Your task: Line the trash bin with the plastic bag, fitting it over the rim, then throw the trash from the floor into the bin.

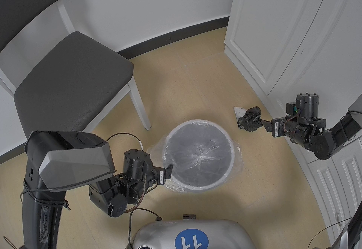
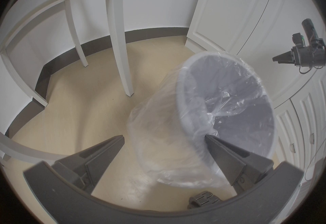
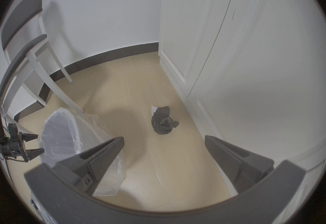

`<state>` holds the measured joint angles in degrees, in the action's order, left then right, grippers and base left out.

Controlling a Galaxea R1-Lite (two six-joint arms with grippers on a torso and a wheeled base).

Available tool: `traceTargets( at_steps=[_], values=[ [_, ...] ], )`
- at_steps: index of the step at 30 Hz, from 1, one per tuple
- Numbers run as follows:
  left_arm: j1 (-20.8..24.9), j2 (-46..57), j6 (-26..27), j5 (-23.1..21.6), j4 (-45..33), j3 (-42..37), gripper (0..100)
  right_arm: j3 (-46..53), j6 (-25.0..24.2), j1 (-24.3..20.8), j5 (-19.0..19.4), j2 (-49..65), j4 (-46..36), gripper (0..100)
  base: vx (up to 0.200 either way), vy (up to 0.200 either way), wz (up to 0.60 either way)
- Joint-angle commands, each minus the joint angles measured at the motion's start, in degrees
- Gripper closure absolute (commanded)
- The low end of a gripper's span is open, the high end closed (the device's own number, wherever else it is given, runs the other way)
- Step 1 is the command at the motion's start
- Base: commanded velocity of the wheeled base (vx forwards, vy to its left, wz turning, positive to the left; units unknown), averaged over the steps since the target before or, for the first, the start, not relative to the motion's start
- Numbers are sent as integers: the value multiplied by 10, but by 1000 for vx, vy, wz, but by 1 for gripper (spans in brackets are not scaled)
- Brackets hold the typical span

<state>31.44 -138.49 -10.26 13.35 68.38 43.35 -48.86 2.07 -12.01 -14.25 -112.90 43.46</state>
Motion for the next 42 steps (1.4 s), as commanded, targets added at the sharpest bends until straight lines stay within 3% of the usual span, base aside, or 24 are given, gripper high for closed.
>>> traceTargets(
  at_steps=[1, 11, 19, 25, 31, 42],
  values=[
    [-2, -1, -2, -1, 3, 1, 0, -1, 1, 10, 2, 10, 0, 0, 0, 0, 0],
    [0, 47, -4, -2, 4, -6, 0, -1, 1, 13, 2, 15, 0, 0, 0, 0, 0],
    [30, 53, 1, 0, -5, 18, 0, -1, 1, 14, 2, 14, -1, 0, 0, 0, 0],
    [35, 50, 65, 13, -103, 88, 0, -4, 2, 14, 2, 14, -5, 0, 0, 0, 0],
    [40, 20, 103, 72, -209, 183, 0, -3, 3, 18, 2, 15, -5, 0, 0, 0, 0],
    [17, -10, 117, 76, -218, 201, 0, -3, 7, 25, 4, 21, -6, 0, 0, 0, 0]
  ],
)
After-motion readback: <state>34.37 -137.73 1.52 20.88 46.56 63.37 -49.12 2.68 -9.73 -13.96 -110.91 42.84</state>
